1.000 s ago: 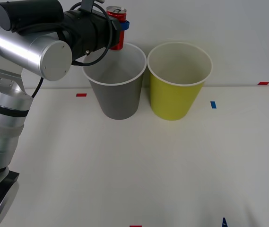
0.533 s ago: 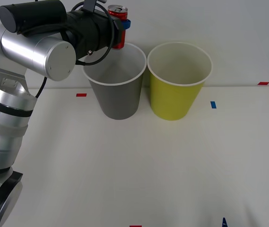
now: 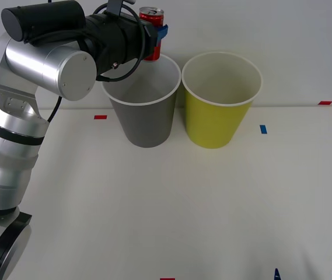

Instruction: Put cans in the gray bin and PET bottles in the light green bin.

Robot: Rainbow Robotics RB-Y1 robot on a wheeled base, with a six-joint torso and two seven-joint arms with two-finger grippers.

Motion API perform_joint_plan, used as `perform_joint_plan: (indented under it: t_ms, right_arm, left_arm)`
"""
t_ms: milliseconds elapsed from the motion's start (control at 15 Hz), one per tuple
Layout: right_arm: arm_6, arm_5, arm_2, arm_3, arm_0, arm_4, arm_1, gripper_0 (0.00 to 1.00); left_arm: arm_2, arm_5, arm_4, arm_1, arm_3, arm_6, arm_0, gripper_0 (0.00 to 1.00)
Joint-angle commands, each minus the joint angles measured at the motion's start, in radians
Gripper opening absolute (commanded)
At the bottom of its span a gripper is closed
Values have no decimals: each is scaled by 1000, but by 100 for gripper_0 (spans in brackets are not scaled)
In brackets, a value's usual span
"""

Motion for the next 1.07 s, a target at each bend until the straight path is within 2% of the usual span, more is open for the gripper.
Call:
perform_joint_plan:
  t_ms: [67,267,733,1067]
  right_arm:
    - [0,0,0,0,0,0,0,100]
    - [0,0,0,0,0,0,0,100]
    - [0,0,0,0,0,0,0,100]
    - [0,0,0,0,0,0,0,100]
  left_arm:
    - [0,-1,-14,26,0,-9,0,100]
    - [1,-1,6,39,-11,-11,13,100]
    - [32,1,-27,35,-430,-11,418,100]
    - [52,1,-27,82,-606,-11,642,100]
